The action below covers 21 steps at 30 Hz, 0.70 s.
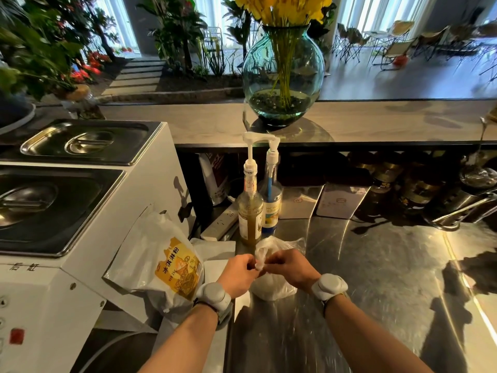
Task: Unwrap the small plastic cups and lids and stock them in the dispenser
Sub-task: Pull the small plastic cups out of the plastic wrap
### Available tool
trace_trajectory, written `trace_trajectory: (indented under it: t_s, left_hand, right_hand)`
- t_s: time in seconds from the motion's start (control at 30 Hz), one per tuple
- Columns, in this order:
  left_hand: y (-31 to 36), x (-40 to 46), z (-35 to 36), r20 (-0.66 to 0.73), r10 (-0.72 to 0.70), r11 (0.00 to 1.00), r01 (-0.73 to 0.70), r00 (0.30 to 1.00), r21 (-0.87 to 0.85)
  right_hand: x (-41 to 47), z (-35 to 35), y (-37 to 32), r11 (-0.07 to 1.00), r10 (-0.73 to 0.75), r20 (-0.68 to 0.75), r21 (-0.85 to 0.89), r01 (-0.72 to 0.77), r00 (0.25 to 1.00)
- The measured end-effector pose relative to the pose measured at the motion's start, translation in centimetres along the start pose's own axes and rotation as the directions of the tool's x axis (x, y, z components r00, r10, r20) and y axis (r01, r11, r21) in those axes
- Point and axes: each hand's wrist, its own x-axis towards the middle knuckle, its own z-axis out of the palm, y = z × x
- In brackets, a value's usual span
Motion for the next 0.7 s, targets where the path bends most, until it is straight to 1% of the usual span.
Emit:
trace_trajectory:
  t_s: [0.1,0.2,0.27,0.33,0.43,0.5,0.6,0.63,0.7]
  left_hand:
    - [-0.3,-0.1,0.2,0.001,-0.008,1.000,0.008,1.000,0.027]
    - [-0.7,-0.3,0.2,0.005,-0.018,0.998,0.018,1.000,0.056]
    - [-1.0,-0.4,0.2,0.008,-0.027,0.999,0.026,1.000,0.037]
    - [-1.1,-0.4,0.3,0.002,-0.018,1.000,0.018,1.000,0.010]
    - [-0.6,-0.4,0.3,-0.033,0.010,0.995,-0.013,0.999,-0.100]
    - [0.0,-0.3,0.0,-0.060,-0.012,0.984,0.002,0.998,-0.177]
    - [0.7,0.2,-0.5,-0.089,-0.040,0.983,0.024,0.995,-0.181]
    - [0.9,0.4,-0.8,-0.086,-0.048,0.976,0.029,0.995,-0.217]
    - [1.1,0.5,-1.2,-0.041,-0.074,0.926,0.053,0.996,-0.374]
  right_hand:
    - [0.1,-0.1,0.4,1.000,0.019,-0.009,-0.019,-0.019,1.000]
    - [0.1,-0.4,0.4,0.991,0.048,0.043,-0.130,-0.042,0.998]
    - [0.0,-0.5,0.2,0.978,0.055,0.067,-0.206,-0.040,0.996]
    - [0.1,-0.5,0.2,0.972,0.038,0.069,-0.235,-0.021,0.997]
    - [0.0,-0.3,0.0,0.969,0.009,0.059,-0.247,0.006,0.998]
    - [-0.1,-0.2,-0.2,0.972,-0.005,0.046,-0.232,0.015,0.999]
    - [-0.2,-0.3,-0.2,0.977,-0.008,0.035,-0.213,0.015,0.999]
    - [-0.3,-0.3,-0.2,0.979,-0.013,0.035,-0.203,0.020,0.999]
    - [-0.7,-0.5,-0.4,0.982,-0.029,0.019,-0.187,0.032,0.999]
